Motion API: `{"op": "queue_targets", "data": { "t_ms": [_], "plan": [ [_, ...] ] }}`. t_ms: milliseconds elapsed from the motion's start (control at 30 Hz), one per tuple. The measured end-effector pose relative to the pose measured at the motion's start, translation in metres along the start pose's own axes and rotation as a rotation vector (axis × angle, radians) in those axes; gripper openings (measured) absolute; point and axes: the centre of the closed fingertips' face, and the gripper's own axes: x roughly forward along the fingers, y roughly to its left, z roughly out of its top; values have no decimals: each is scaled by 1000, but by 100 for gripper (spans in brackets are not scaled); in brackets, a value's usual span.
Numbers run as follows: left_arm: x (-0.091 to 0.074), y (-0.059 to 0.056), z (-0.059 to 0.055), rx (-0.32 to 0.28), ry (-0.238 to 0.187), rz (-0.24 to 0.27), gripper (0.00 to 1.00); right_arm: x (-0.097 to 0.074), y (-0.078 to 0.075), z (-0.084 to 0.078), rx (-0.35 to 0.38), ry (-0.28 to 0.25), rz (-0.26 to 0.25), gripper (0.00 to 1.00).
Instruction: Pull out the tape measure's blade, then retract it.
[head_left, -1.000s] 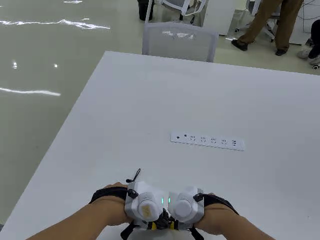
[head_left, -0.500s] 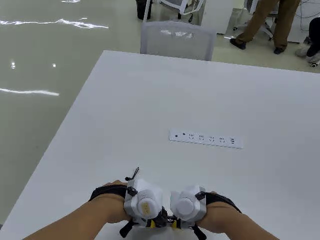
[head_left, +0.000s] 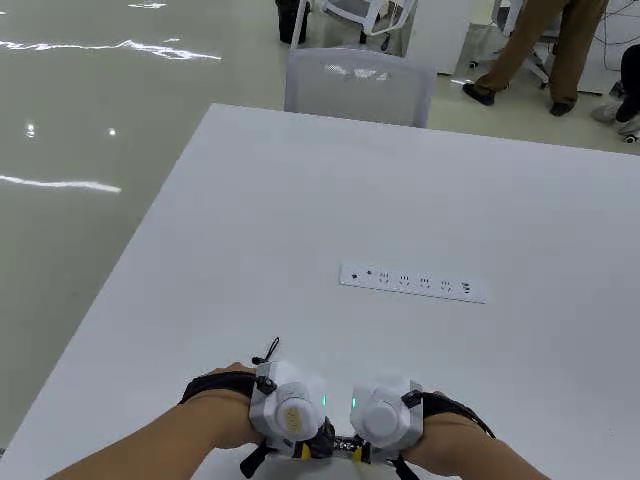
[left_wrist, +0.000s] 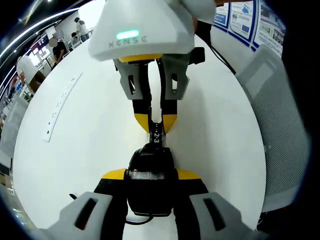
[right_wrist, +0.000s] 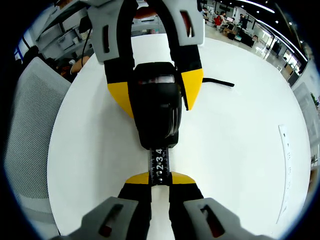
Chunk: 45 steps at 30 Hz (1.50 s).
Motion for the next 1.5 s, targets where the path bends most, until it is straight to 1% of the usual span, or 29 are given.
{"op": "queue_targets", "data": {
  "t_ms": [167, 267, 433, 500, 667, 1000, 1133, 1300, 1500],
  "plan": [
    [1, 1, 0, -5, -1, -1, 30, 0, 0, -3, 0, 6, 2, 11],
    [1, 0, 0, -6, -1, -1, 30, -2, 0, -5, 18, 20, 1, 11],
    [2, 1, 0, -7, 1, -2, 30, -6, 2, -8, 14, 29, 1, 11],
    [3, 1, 0, -8, 2, -1, 30, -6, 1, -11, 24, 36, 1, 11],
    [3, 1, 0, -9, 0, -1, 30, -7, 1, -14, 22, 53, -2, 11],
    [1, 0, 2, -8, 3, -2, 30, -8, -3, -27, 25, 75, -1, 11],
    [0, -1, 3, -9, 4, -3, 30, -12, -2, -32, 27, 84, 0, 11],
    [2, 0, 1, -11, 3, -2, 30, -15, -3, -37, 25, 90, 0, 11],
    [1, 0, 2, -11, 4, -2, 30, -15, -4, -44, 23, 97, -1, 11]
  ]
}}
